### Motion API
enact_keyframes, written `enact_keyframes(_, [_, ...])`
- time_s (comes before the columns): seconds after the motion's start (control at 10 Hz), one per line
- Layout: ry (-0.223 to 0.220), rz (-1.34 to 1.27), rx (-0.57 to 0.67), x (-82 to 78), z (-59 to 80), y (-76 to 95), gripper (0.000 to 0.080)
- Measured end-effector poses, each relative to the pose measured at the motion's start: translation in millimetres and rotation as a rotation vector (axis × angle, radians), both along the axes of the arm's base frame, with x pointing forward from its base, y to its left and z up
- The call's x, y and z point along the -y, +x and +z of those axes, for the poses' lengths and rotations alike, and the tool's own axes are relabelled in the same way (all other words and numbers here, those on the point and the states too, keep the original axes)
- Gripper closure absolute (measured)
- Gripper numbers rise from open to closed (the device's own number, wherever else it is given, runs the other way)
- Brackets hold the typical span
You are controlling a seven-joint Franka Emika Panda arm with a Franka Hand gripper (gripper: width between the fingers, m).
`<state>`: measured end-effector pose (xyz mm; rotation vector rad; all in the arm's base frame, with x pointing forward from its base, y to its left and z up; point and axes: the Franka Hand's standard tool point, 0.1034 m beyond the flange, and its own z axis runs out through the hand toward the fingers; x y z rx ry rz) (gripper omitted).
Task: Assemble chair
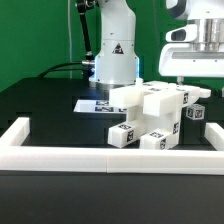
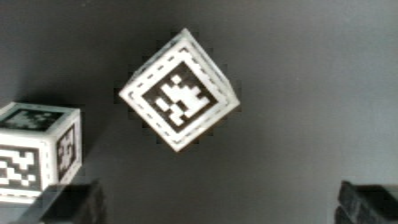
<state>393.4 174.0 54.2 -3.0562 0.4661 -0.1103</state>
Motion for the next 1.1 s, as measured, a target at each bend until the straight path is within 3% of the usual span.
enact_keyframes(0.3, [-0.005, 0.019, 0.011, 2.4, -4.0, -0.8, 0.0151])
enact_keyframes(0.8, [-0.028, 0.111, 0.005, -11.4, -28.0, -18.9, 0.0151])
enact_keyframes(1.1, [-0.023, 0.116, 0.043, -12.7, -27.2, -15.8, 0.0151])
